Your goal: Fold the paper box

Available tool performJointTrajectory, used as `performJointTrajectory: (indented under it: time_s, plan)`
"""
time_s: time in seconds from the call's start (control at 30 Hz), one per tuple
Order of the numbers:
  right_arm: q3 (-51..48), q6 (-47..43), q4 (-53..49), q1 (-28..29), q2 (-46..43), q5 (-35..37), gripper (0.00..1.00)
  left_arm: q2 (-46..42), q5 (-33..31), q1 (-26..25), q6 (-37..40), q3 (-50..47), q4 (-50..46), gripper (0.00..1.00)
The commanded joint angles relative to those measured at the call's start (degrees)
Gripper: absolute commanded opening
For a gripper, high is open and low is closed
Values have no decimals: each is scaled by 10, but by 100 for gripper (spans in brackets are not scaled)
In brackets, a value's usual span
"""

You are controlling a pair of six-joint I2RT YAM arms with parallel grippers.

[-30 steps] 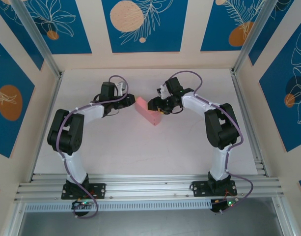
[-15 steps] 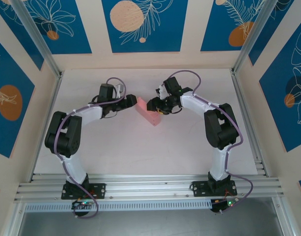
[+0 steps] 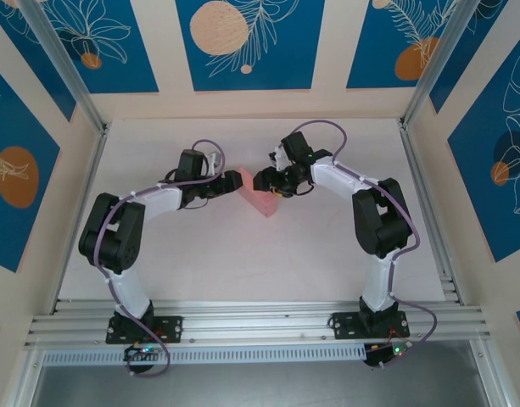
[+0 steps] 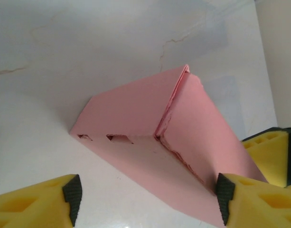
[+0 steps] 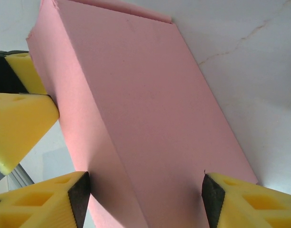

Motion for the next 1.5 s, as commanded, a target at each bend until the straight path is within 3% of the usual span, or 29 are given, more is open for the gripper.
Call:
performJointTrajectory:
  time_s: [0.0, 0.1, 0.2, 0.5, 1.03, 1.2, 1.4, 1.47]
  plan:
    - [-6, 10, -38, 2, -10, 12, 69, 30, -25, -7, 0, -3, -32, 70]
    - [-14, 13, -33, -2, -43, 3, 78, 35, -24, -7, 1, 2, -35, 68]
    - [-29, 19, -25, -7, -72, -7, 80, 37, -23, -7, 1, 5, -35, 67]
    - [-105, 42, -1, -27, -120, -15, 77, 30, -27, -7, 5, 2, -38, 67]
    - [-143, 45, 30, -49, -85, -23, 70, 34, -32, -7, 3, 1, -39, 67]
    - [-162, 48, 39, -50, -79, -21, 65, 36, -34, -7, 4, 2, -40, 67]
    - [-198, 52, 66, -52, -73, -25, 48, 36, -40, -6, 7, -1, -42, 67]
    - [-205, 53, 73, -52, -70, -28, 42, 34, -42, -5, 8, -3, -43, 60]
